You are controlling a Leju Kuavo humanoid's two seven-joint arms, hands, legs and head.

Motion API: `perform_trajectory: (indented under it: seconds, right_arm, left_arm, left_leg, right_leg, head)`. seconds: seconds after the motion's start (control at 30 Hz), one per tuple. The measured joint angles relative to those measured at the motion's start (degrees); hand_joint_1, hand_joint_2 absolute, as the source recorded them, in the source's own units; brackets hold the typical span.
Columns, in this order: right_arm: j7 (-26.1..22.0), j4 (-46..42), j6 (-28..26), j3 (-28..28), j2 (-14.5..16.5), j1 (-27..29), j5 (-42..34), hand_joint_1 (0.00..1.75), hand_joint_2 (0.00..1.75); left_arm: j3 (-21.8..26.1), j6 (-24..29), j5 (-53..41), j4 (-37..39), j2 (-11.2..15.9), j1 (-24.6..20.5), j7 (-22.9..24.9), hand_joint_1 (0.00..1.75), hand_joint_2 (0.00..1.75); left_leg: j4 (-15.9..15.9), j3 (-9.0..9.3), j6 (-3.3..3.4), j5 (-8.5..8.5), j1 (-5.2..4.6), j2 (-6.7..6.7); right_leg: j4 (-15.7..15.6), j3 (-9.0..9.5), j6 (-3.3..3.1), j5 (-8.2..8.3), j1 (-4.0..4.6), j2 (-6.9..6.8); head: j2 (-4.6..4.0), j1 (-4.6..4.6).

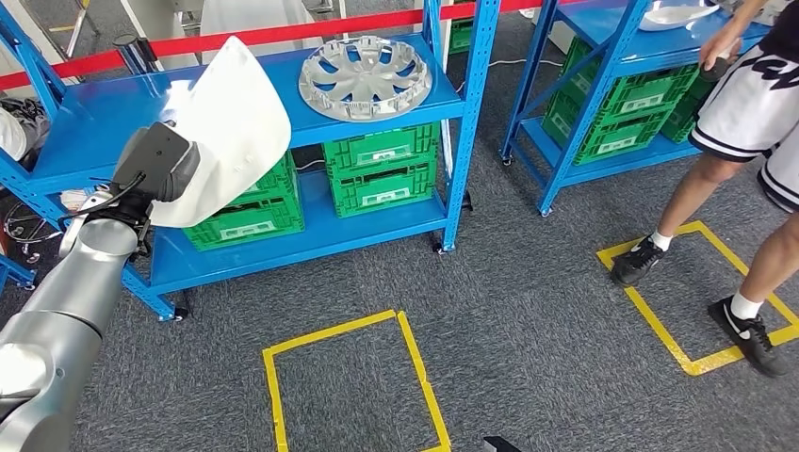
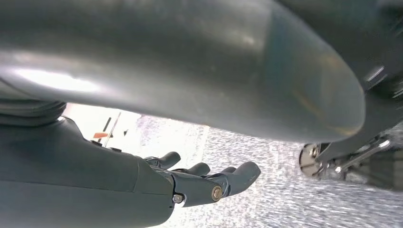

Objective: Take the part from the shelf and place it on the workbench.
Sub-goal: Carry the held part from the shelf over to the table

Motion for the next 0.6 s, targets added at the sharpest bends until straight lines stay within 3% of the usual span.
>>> perform_trajectory:
  seconds: [0.07, 0.1, 0.17, 0.2, 0.23, 0.3, 0.33, 0.37, 0.4, 0.47, 0.53, 0.6]
  right_arm:
    - [0.0, 0.0, 0.0, 0.0, 0.0, -0.1, 0.0, 0.00, 0.00]
    - [-0.1, 0.0, 0.0, 0.0, 0.0, -0.2, 0.0, 0.00, 0.00]
    - [-0.1, 0.0, 0.0, 0.0, 0.0, -0.1, 0.0, 0.00, 0.00]
    - [-0.1, 0.0, 0.0, 0.0, 0.0, -0.1, 0.0, 0.00, 0.00]
    - [-0.1, 0.0, 0.0, 0.0, 0.0, -0.2, 0.0, 0.00, 0.00]
    - [-0.1, 0.0, 0.0, 0.0, 0.1, -0.3, 0.1, 0.00, 0.00]
    - [-0.1, 0.0, 0.0, 0.0, 0.1, -0.2, 0.2, 0.00, 0.00]
    - [-0.1, 0.0, 0.0, 0.0, 0.1, -0.2, 0.2, 0.00, 0.00]
    - [-0.1, 0.0, 0.0, 0.0, 0.1, -0.2, 0.2, 0.00, 0.00]
    - [-0.1, 0.0, 0.0, 0.0, 0.1, -0.2, 0.2, 0.00, 0.00]
    - [0.0, 0.0, 0.0, 0.0, 0.1, -0.3, 0.3, 0.00, 0.00]
    - [-0.3, 0.0, 0.0, 0.0, 0.1, -0.3, 0.2, 0.00, 0.00]
  left_arm:
    - [0.0, 0.2, 0.3, -0.4, 0.7, 0.1, -0.2, 1.75, 1.75]
    - [-0.1, 0.3, 0.4, -0.5, 0.9, 0.1, -0.2, 1.75, 1.75]
    - [-0.3, 0.3, 0.6, -0.6, 1.3, 0.4, -0.3, 1.75, 1.75]
    - [-0.4, 0.3, 0.7, -0.6, 1.5, 0.5, -0.2, 1.75, 1.75]
    - [-0.6, 0.4, 0.7, -0.6, 1.7, 0.7, -0.2, 1.75, 1.75]
    - [-0.8, 0.6, 0.8, -0.6, 2.0, 0.9, -0.1, 1.75, 1.75]
    - [-0.9, 0.7, 0.8, -0.7, 2.2, 1.0, -0.1, 1.75, 1.75]
    - [-0.9, 0.7, 0.8, -0.7, 2.3, 1.1, -0.1, 1.75, 1.75]
    - [-0.9, 0.8, 0.8, -0.7, 2.4, 1.3, -0.1, 1.75, 1.75]
    - [-1.0, 0.8, 0.8, -0.7, 2.5, 1.5, 0.0, 1.75, 1.75]
    - [-1.0, 0.8, 0.8, -1.1, 2.6, 1.3, -0.1, 1.75, 1.75]
    - [-1.2, 0.8, 1.0, -1.3, 2.6, 0.9, -0.1, 1.75, 1.75]
  left_leg:
    - [0.8, -1.00, -0.77, 0.82, -0.10, 0.02]
    - [0.9, -1.18, -1.12, 1.27, -0.13, 0.03]
    - [0.9, -1.49, -1.87, 1.50, 0.13, -0.01]
    - [1.7, -1.89, -2.19, 0.29, 0.27, -0.06]
    - [3.6, -2.55, -2.49, -2.10, 0.41, -0.10]
    - [10.2, -4.03, -2.92, -8.13, 0.51, -0.14]
    - [13.8, -4.54, -3.08, -10.13, 0.55, -0.14]
    - [16.3, -4.49, -3.14, -10.56, 0.56, -0.14]
    - [17.4, -3.75, -3.13, -9.76, 0.57, -0.15]
    - [14.0, 0.51, -2.82, -6.82, 0.57, -0.19]
    - [5.7, 7.03, -2.22, -7.40, 0.33, -0.35]
    - [0.2, 10.34, -1.53, -9.16, -0.20, -0.45]
  right_leg:
    - [-5.8, 4.26, -0.60, -2.40, 0.12, 0.13]
    - [-6.9, 4.76, -1.07, -2.95, 0.28, 0.18]
    - [-7.0, 4.05, -2.13, -2.10, 0.27, -0.04]
    - [-7.0, 3.55, -2.64, -1.44, 0.24, -0.20]
    - [-7.1, 2.83, -3.10, -0.63, 0.21, -0.35]
    - [-7.1, 1.11, -3.52, 0.87, 0.30, -0.42]
    - [-7.1, 0.14, -3.57, 1.64, 0.36, -0.42]
    - [-7.1, -0.84, -3.54, 2.40, 0.40, -0.42]
    - [-7.0, -1.84, -3.46, 3.15, 0.44, -0.43]
    - [-7.0, -3.60, -3.18, 4.61, 0.49, -0.43]
    - [-7.0, -4.73, -2.68, 5.83, 0.60, -0.42]
    - [-7.4, -5.24, -1.94, 7.17, 0.47, -0.45]
  head:
    - [0.00, 0.13]
    - [0.00, 0.15]
    - [0.00, 0.14]
    - [0.01, 0.11]
    - [0.01, 0.04]
    - [0.01, -0.08]
    - [0.00, -0.10]
    - [-0.01, -0.10]
    - [-0.01, -0.11]
    - [-0.01, -0.10]
    - [-0.01, -0.06]
    - [-0.01, -0.01]
